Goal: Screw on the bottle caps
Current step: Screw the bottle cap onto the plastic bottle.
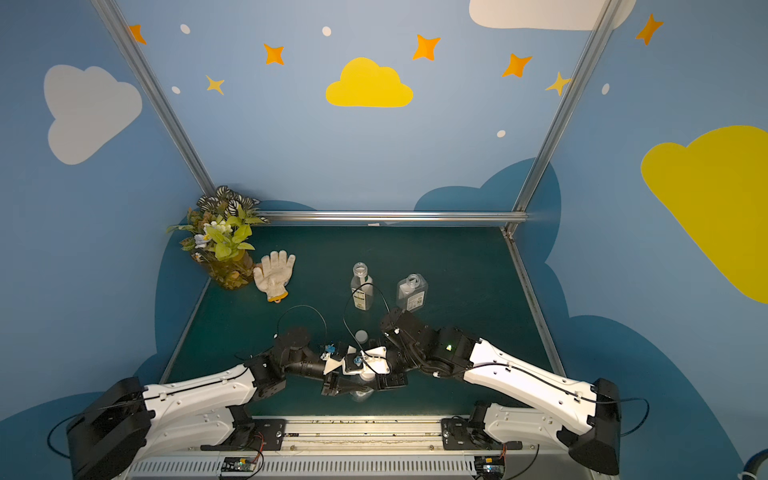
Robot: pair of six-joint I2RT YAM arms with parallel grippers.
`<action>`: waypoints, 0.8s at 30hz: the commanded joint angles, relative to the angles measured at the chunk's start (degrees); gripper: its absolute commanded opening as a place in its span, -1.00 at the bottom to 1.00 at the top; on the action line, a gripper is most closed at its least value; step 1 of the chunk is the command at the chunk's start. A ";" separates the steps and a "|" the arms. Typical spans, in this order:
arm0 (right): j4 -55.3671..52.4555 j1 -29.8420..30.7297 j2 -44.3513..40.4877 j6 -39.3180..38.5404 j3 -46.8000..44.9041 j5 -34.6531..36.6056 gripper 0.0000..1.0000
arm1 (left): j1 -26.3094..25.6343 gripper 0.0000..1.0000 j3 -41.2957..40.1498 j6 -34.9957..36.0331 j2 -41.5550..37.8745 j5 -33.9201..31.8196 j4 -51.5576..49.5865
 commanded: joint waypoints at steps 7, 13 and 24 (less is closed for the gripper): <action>0.56 -0.79 0.41 0.30 0.86 -1.06 0.17 | -0.11 -0.94 1.02 0.30 -0.26 0.39 -0.30; 0.48 -1.55 0.66 0.56 0.42 -1.57 0.20 | -0.12 -0.94 0.93 0.39 -0.33 0.10 -0.38; 0.18 -2.60 1.44 1.34 0.08 -3.13 0.16 | -0.12 -0.94 0.76 0.65 -0.82 -0.44 -0.69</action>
